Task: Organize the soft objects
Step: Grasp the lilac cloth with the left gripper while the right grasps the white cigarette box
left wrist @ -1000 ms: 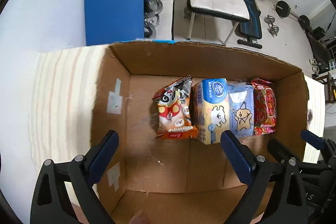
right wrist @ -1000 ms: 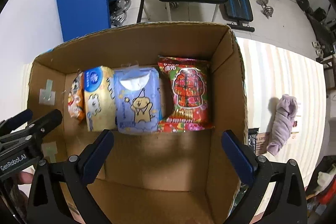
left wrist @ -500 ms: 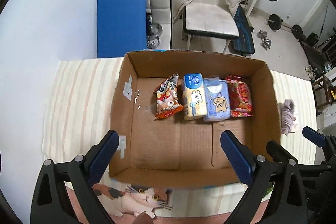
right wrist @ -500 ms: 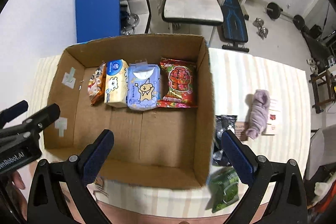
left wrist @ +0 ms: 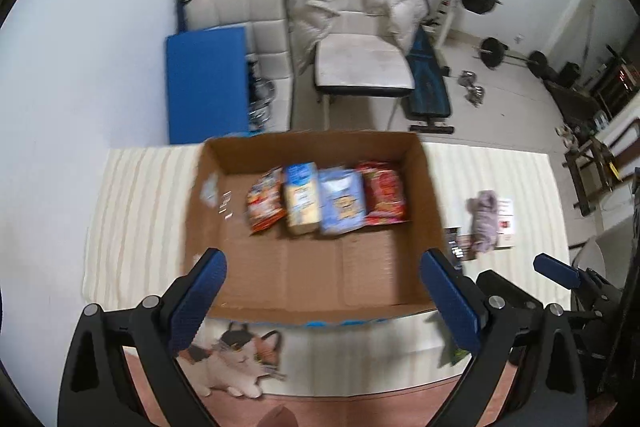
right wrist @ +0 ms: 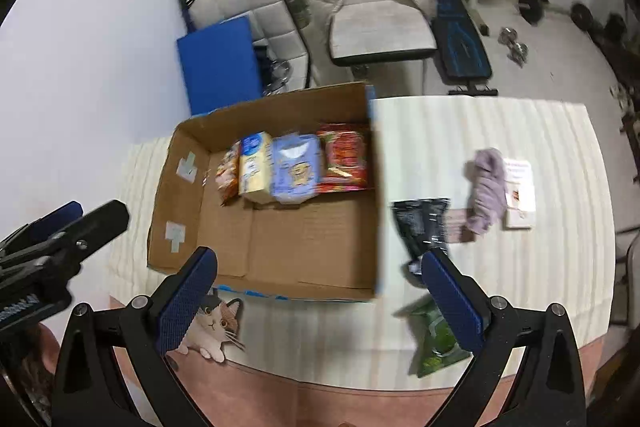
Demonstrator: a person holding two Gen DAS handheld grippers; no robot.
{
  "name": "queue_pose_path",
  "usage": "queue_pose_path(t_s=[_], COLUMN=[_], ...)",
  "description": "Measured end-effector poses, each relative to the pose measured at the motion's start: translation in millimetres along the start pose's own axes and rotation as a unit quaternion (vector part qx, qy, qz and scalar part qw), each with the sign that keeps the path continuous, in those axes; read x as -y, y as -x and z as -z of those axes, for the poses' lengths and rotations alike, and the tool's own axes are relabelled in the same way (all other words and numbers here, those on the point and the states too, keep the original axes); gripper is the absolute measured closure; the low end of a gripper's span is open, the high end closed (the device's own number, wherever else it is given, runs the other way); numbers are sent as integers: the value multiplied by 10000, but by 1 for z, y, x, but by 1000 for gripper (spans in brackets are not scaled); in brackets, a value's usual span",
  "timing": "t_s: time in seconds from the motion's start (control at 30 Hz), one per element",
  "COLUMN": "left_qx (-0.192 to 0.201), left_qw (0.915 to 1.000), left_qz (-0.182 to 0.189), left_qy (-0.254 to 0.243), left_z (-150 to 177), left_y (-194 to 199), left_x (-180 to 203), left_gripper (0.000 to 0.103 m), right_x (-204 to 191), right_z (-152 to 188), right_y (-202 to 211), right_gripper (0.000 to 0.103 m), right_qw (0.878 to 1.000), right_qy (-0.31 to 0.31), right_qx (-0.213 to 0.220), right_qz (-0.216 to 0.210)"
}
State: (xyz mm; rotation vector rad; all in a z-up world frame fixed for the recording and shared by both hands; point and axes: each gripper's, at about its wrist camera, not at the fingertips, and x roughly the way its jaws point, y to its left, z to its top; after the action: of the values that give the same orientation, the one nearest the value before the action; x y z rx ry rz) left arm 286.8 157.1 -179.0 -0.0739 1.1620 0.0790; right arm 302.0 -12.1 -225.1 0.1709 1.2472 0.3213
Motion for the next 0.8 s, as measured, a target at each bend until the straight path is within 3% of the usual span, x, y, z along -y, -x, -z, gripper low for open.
queue_pose_path(t_s=[0.1,0.2,0.33,0.4,0.53,0.77,0.8], left_qx=[-81,-415,-1018,-1347,-1735,-2320,-2362], left_qw=[9997,9977,9906,9850,9780,9693,9684], left_qz=[126,229,263,428,356,534,546], left_qy=[-187,-489,-875,-986,-1102,-609,-592], left_z=[-14,-31,-43,-48,-55,-55,-54], left_y=[-14,-48,-106,-137,-188,-236,-239], left_x=[43,94,154,180,216,222,224], left_gripper=[4,4,4,7,22,22,22], right_x=[51,115,201,236,273,285,287], right_z=[-5,-13,-25,-32,-40,-39,-38], right_y=[8,3,-38,-72,-128,-183,-188], right_gripper=[0,0,1,11,18,18,23], right_qw=[9992,9956,9861,9807,9735,9692,9683], right_qy=[-381,-793,-1274,-1457,-1507,-1357,-1352], right_qx=[43,18,-375,-695,-1213,-1659,-1700], right_qz=[136,508,996,1107,1221,1211,1233])
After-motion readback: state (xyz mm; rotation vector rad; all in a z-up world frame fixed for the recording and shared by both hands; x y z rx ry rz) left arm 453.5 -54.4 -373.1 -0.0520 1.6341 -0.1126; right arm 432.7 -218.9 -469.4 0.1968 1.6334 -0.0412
